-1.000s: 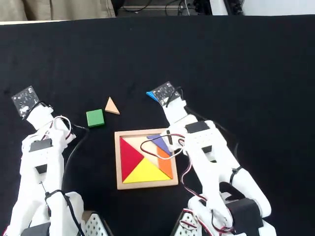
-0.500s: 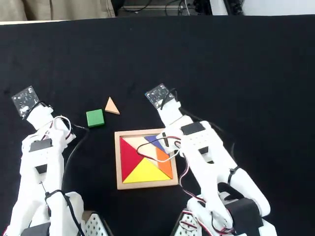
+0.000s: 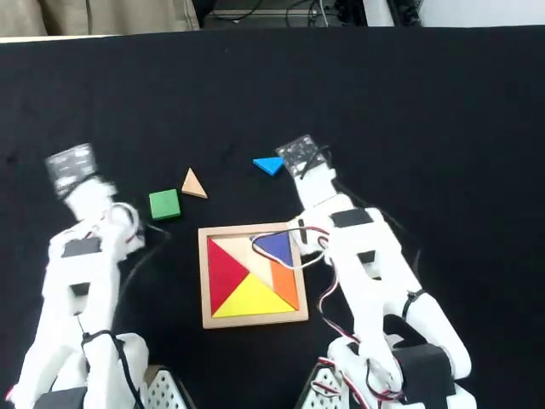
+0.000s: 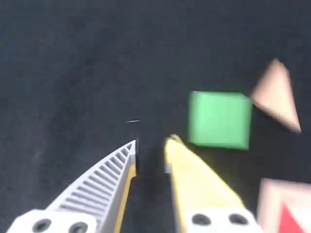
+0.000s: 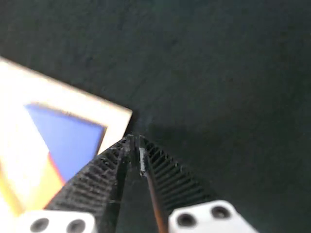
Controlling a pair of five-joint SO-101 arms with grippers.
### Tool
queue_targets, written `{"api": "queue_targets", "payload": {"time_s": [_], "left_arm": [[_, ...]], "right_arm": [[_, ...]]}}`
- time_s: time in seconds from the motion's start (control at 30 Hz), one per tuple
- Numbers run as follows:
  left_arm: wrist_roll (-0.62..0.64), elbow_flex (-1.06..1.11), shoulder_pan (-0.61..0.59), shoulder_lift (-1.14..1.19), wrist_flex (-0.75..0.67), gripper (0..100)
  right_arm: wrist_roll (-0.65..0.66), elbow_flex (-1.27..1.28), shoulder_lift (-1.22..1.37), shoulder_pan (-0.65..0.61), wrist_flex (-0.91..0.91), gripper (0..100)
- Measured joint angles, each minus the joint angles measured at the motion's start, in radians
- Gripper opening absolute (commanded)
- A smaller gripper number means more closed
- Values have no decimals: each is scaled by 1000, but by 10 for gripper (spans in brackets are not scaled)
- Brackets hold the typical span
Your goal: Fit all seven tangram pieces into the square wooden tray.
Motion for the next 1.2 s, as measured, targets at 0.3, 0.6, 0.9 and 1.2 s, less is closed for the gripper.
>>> {"api": "queue_targets", "payload": {"time_s": [0.3,0.6,0.9,1.2], "left_arm": [[14,-488,198,206,434,141],[649,-829,361,675,482,140],[769,-1068,356,1011,482,188],[763,-1082,322,1028,491,228]], "right_arm": [[0,58,0,20,-112,11],[0,58,0,20,-114,11],[0,58,0,20,-114,11],[0,58,0,20,-114,11]]}}
